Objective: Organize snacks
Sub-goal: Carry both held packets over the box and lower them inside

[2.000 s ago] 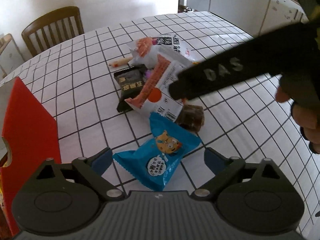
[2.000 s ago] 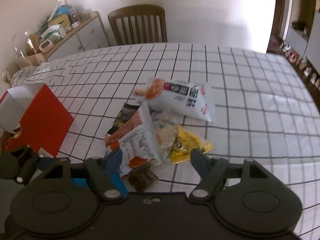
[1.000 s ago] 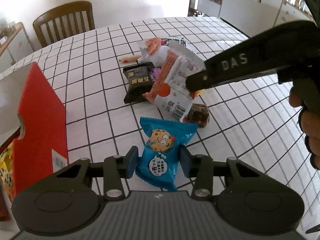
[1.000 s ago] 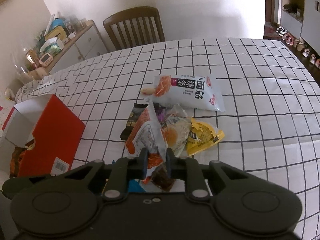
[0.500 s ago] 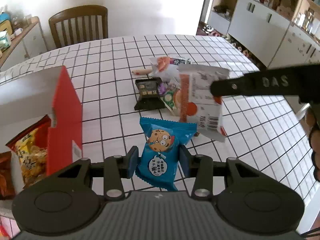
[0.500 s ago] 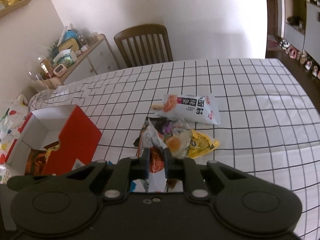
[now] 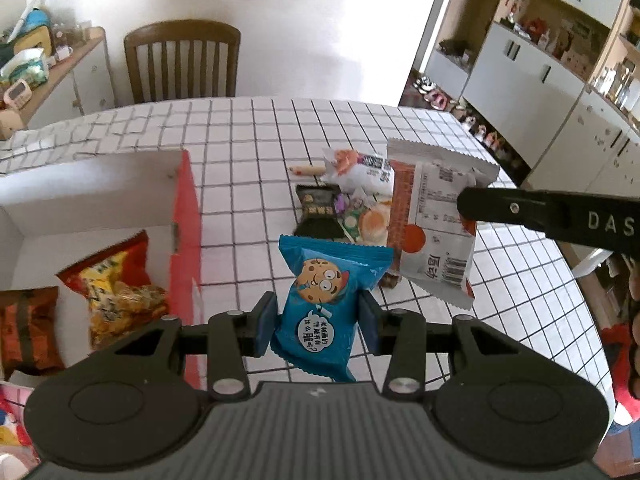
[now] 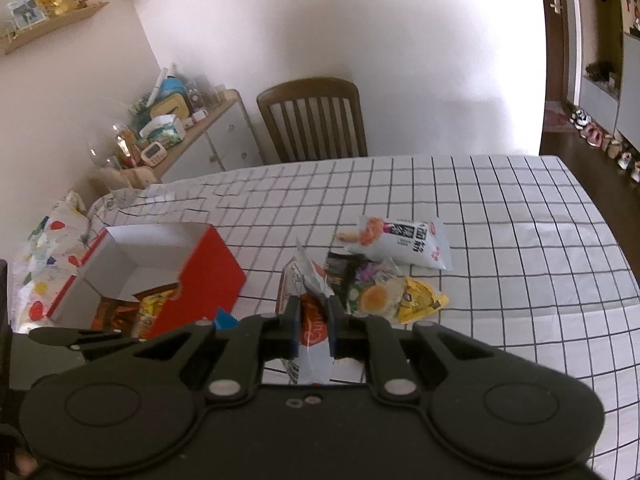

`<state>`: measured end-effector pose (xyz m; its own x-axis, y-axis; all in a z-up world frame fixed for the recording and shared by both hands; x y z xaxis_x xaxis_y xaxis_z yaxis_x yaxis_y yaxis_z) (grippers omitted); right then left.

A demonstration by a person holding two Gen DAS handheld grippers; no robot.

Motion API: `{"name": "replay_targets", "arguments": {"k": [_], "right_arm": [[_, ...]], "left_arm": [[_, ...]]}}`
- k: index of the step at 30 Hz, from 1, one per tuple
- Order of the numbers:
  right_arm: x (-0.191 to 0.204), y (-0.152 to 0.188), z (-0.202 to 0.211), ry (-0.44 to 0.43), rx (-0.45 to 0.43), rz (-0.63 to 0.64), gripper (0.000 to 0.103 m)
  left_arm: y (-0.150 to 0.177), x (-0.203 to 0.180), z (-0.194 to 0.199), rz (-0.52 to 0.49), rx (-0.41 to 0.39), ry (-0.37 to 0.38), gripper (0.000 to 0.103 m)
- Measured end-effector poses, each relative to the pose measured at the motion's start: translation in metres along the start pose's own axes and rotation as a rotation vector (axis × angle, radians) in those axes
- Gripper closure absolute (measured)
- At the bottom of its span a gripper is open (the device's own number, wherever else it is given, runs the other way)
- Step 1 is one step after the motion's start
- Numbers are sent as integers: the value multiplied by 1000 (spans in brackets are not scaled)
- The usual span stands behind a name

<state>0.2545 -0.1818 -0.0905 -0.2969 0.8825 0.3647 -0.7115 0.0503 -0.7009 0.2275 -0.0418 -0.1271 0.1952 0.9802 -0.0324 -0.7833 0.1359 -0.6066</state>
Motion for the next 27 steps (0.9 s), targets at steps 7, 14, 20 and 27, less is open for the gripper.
{"name": "replay_targets", "arguments": {"k": [7, 14, 20, 27], "right_arm": [[31, -11, 6, -23, -28, 29, 92], [66, -17, -4, -46, -36, 64, 92], [100, -22, -17, -71, -39, 86, 92], [139, -20, -46, -98, -12, 91, 92]], "left_arm": [[-12, 33, 24, 21, -51, -29, 61], [-21, 76, 39, 60, -79, -68, 61], [-28, 116, 50, 89, -104, -97, 69], [-21, 164, 40, 130, -69, -142, 69]]}}
Point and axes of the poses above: each gripper's, at about its wrist camera, not at the fingertips, and z roughly against the way its jaws point, x to its left, y to its underside, the point moved 9 cm from there along -z, roughly the way its jaws point, and after that the axes turned 9 degrees about -y, right-handed, at the moved point
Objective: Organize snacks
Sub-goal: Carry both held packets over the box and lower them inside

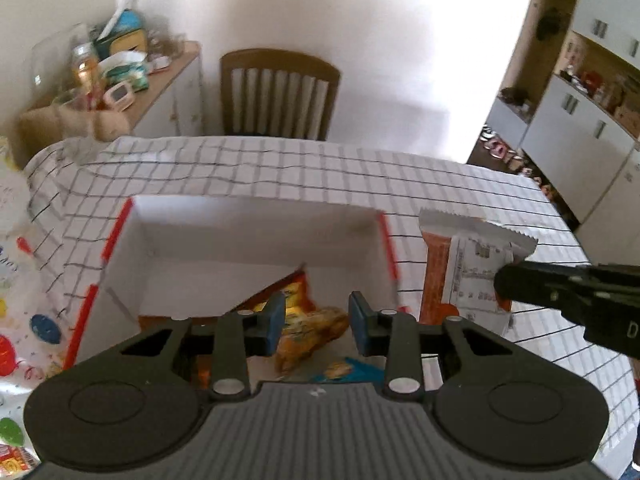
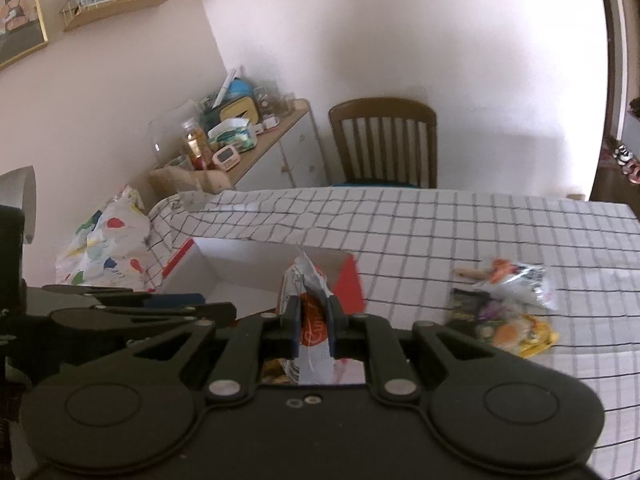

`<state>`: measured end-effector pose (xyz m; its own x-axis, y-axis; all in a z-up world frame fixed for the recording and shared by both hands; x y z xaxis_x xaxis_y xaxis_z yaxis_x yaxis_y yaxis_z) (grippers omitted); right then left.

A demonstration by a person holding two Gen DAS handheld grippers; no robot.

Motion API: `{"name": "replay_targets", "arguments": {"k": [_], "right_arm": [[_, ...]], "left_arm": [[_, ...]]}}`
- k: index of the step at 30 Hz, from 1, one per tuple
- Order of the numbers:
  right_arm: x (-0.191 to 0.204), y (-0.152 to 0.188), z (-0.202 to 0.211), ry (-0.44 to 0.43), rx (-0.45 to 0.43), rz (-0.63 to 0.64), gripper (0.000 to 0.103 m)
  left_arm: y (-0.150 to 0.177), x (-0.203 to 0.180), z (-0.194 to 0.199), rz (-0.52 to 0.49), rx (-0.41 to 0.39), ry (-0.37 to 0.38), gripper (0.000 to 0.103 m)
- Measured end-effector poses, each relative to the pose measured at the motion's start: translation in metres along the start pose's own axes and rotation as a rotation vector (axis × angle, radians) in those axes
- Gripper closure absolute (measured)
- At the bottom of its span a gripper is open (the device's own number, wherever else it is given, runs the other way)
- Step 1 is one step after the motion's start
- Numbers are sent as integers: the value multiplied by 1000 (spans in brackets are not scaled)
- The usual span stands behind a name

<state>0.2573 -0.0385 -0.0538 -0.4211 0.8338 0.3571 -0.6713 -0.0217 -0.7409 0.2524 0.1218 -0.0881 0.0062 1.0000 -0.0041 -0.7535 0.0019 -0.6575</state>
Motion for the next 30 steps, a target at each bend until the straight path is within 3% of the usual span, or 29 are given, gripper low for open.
{"name": "replay_targets", "arguments": {"k": [12, 13, 14, 18, 24, 30], "right_arm": [[39, 27, -71, -18, 101, -19, 93], [40, 30, -76, -21, 106, -25, 94], [42, 32, -80, -29, 109, -28, 103], [47, 38, -93, -20, 130, -19, 103], [44, 44, -90, 2, 141, -26, 89], [49, 44, -77, -5, 138, -17, 86]], "left_arm": [[33, 52, -12, 34, 61, -27, 69], [35, 53, -13, 33, 63, -26, 69], [36, 54, -13, 32, 64, -26, 69], [39, 58, -17, 29, 74, -16, 69], [40, 52, -13, -2, 59, -1, 69], [36, 41, -6, -23, 43, 17, 66]]}}
Point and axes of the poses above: each gripper's, at about its wrist camera, not at the fingertips, and z roughly against the way its jaws point, x to its left, y to its underside, the point moved 9 cm from there along -z, roughly the way its jaws point, and after that the axes turned 9 degrees about -y, right-handed, at the moved point
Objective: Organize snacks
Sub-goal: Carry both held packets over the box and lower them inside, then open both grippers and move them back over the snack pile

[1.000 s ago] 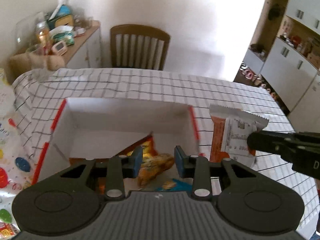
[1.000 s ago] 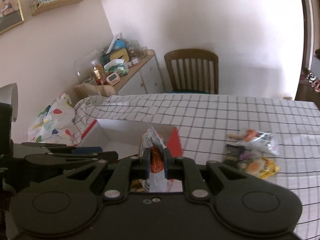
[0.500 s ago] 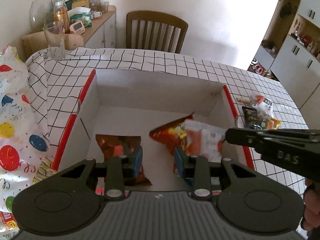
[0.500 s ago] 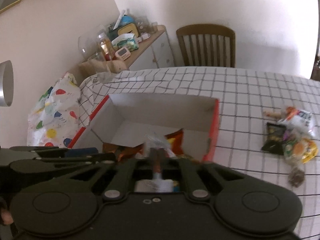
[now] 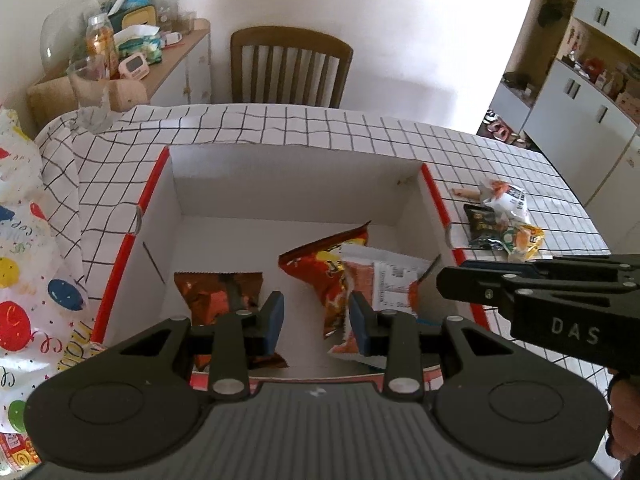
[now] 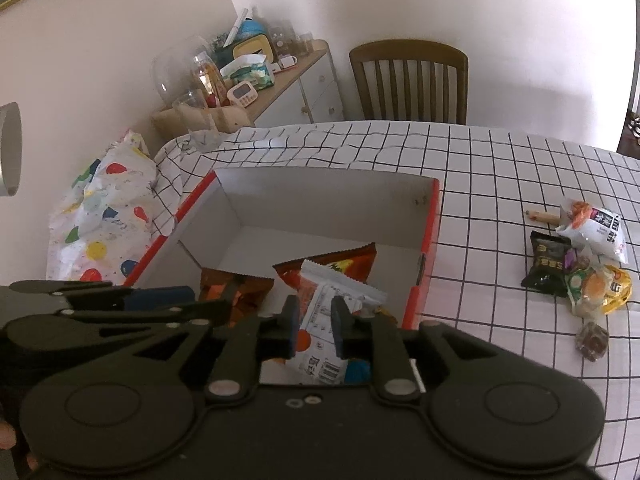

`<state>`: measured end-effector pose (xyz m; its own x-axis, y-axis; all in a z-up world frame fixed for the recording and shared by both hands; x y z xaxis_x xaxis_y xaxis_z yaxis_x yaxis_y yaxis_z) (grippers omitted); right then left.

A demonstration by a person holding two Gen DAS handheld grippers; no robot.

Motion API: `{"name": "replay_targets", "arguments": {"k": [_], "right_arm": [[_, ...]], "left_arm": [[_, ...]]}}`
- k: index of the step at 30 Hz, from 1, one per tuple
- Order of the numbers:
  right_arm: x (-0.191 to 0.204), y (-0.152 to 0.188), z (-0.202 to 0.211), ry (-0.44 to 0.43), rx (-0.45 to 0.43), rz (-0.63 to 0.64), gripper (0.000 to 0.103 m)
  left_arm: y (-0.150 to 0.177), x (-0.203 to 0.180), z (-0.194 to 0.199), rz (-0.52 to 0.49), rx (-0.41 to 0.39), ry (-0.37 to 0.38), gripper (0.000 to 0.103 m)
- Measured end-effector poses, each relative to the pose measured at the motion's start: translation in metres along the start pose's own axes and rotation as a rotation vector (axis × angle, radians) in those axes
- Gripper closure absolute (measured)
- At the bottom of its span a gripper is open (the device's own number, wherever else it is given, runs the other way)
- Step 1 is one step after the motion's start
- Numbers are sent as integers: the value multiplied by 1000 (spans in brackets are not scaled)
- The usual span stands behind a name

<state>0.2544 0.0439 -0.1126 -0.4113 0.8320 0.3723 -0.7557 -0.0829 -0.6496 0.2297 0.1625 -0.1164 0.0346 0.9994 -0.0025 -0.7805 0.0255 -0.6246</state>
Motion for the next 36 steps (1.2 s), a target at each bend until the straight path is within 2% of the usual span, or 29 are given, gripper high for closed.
{"name": "replay_targets", "arguments": {"k": [2, 5, 10, 13, 19, 22, 25, 27, 30, 32, 36], "right_arm": [[1, -1, 7, -1, -6, -1, 85], [4, -2, 18, -9, -21, -4, 82], [3, -2, 38, -5, -49, -6, 77], [-2, -1, 51, 5, -65, -8, 74], [-15, 4, 76, 34, -89, -13, 66], [-24, 8, 89, 51, -99, -10, 59], [-33, 13, 100, 64, -109, -8, 50], [-40, 16, 109, 70, -119, -6, 42], [-51, 21, 120, 82, -127, 8, 36], [-58, 23, 128, 91, -134, 17, 29], [-78, 27, 140, 107, -150, 12, 21]], "left_arm": [[-1, -4, 4, -7, -8, 6, 56], [-4, -11, 12, -9, -26, 21, 47], [-9, -25, 23, -33, -54, 35, 45], [-12, -36, 30, -44, -72, 48, 38], [-17, -60, 38, -73, -92, 71, 38], [-19, -73, 41, -85, -99, 83, 36], [-22, -90, 43, -99, -111, 93, 29], [-23, -101, 44, -112, -117, 93, 29], [-25, -121, 42, -123, -111, 111, 28], [-25, -133, 41, -124, -105, 117, 19], [-26, -155, 35, -122, -103, 118, 19]]}}
Point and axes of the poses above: each gripper's, at about its wrist camera, not at the fingertips, and z roughly against the way its jaws point, x to its left, y to its underside, the point moved 9 cm from there along -z, roughly the way its jaws point, and after that the axes turned 9 degrees about -y, right-handed, at the moved point
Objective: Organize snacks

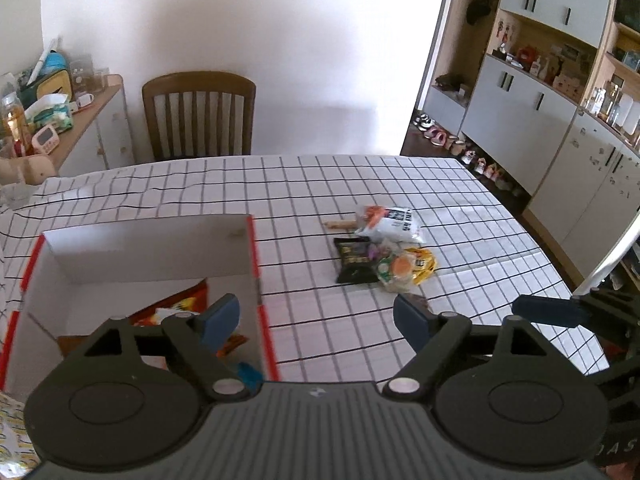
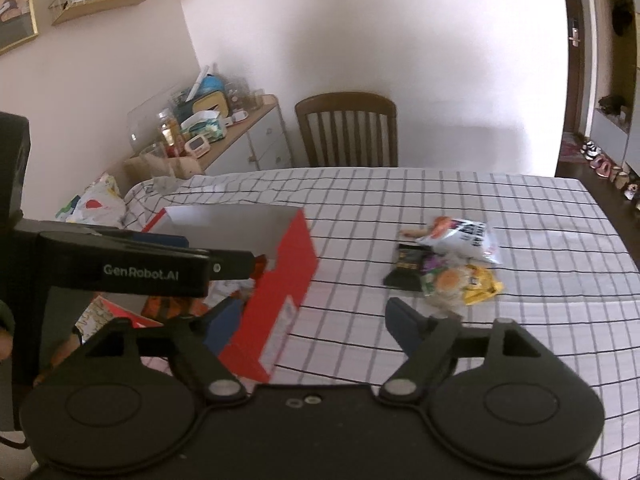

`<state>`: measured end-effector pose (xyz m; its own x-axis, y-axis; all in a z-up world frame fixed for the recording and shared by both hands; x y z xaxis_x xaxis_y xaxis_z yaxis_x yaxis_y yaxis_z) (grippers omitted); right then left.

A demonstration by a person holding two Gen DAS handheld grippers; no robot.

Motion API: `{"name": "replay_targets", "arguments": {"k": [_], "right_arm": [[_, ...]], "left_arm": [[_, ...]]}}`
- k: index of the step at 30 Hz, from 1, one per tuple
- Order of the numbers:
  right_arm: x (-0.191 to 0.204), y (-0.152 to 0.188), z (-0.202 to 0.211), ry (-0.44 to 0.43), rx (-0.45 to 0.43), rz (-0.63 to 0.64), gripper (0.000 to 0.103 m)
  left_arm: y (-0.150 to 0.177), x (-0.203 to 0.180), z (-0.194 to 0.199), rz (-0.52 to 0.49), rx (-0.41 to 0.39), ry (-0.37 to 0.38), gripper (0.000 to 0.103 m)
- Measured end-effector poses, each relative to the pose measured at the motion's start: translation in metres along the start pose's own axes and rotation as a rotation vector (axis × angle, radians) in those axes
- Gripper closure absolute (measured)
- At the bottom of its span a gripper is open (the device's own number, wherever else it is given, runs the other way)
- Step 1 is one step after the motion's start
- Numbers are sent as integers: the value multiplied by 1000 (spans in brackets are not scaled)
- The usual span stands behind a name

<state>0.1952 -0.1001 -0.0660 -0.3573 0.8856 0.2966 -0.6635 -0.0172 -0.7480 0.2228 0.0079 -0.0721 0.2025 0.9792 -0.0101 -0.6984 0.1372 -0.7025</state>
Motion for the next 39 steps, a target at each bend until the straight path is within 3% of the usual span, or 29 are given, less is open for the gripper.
{"name": "replay_targets", "arguments": {"k": [4, 11, 16, 30, 39], "right_arm": [[-23, 2, 7, 23, -15, -7, 14], [-59, 8, 15, 48, -21, 14, 7], [-83, 13, 10, 45, 1, -4, 6], [-146, 27, -25, 63, 67, -82, 8], [-157, 25, -59, 71, 96, -102, 14]], "left_arm": [[-3, -22, -9, 20, 20, 26, 18], [-13, -51, -37, 56, 49, -8, 2], [-23, -65, -71, 92, 98, -24, 1], [-46, -75, -161, 89, 170, -178, 1], [-41, -75, -208, 84, 275, -179, 1]]}}
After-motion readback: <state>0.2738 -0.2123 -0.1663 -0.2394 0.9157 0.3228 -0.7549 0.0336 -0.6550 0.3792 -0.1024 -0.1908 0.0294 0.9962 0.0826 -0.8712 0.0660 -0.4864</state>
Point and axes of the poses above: each gripper's, at about its wrist camera, not at the fingertips, and z roughly against the way its jaws point, x to its left, y to its underside, the point moved 9 cm from there along -z, roughly the way its jaws point, and after that the axes turned 9 degrees about -y, right-handed, at the moved point
